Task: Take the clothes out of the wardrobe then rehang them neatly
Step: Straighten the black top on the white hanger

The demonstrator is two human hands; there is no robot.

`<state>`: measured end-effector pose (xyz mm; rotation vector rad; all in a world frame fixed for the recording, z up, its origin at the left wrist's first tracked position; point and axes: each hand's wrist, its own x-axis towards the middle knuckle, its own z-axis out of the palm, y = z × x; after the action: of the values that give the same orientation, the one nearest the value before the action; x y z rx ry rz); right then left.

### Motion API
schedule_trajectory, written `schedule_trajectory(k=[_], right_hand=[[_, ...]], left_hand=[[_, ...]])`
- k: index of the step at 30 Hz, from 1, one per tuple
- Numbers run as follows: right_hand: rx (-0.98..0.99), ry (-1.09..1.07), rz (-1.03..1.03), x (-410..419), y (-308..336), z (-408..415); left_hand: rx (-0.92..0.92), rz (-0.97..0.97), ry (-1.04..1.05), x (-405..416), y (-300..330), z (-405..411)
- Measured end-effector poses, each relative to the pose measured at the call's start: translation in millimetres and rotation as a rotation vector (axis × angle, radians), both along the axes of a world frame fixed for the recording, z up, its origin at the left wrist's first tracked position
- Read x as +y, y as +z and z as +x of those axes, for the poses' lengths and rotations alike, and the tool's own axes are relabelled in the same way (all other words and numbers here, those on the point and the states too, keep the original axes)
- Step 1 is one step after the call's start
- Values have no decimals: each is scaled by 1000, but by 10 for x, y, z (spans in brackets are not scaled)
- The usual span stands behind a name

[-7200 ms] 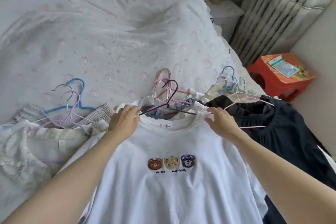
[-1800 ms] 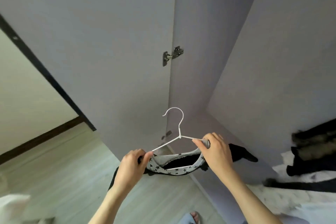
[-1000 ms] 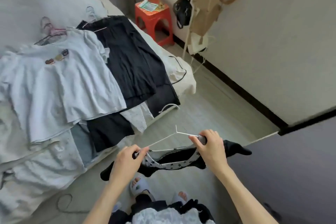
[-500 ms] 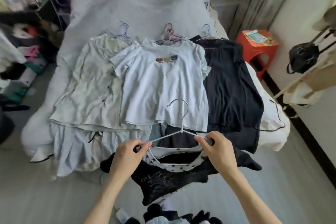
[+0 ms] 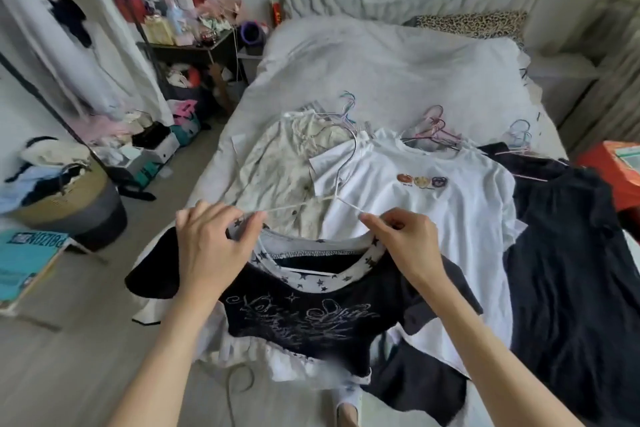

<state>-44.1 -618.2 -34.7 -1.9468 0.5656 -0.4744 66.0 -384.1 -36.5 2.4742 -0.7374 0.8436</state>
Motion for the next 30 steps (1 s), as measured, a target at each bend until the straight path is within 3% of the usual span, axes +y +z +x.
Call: schedule_trajectory(k=[9,12,15,19,24,30], right_hand=[[-98,50,42,-487,233,1637],[-49,33,27,-695,69,2163],[136,83,-29,-866,-297,2511],[390,207,-77,-1075,-818,2842],[456,76,-44,-1351,-999,3441],[384,-159,59,-1763,-1168,4216]], left_hand=[[-60,37,49,-456,468,1593],[92,85,38,-687,392,2124],[321,171,-45,-842,76,2562],[559,445,-54,-968,-463,3079],[537,531,-147,-1451,-737,3831],[349,478,-192,-2053,-1032,4696]])
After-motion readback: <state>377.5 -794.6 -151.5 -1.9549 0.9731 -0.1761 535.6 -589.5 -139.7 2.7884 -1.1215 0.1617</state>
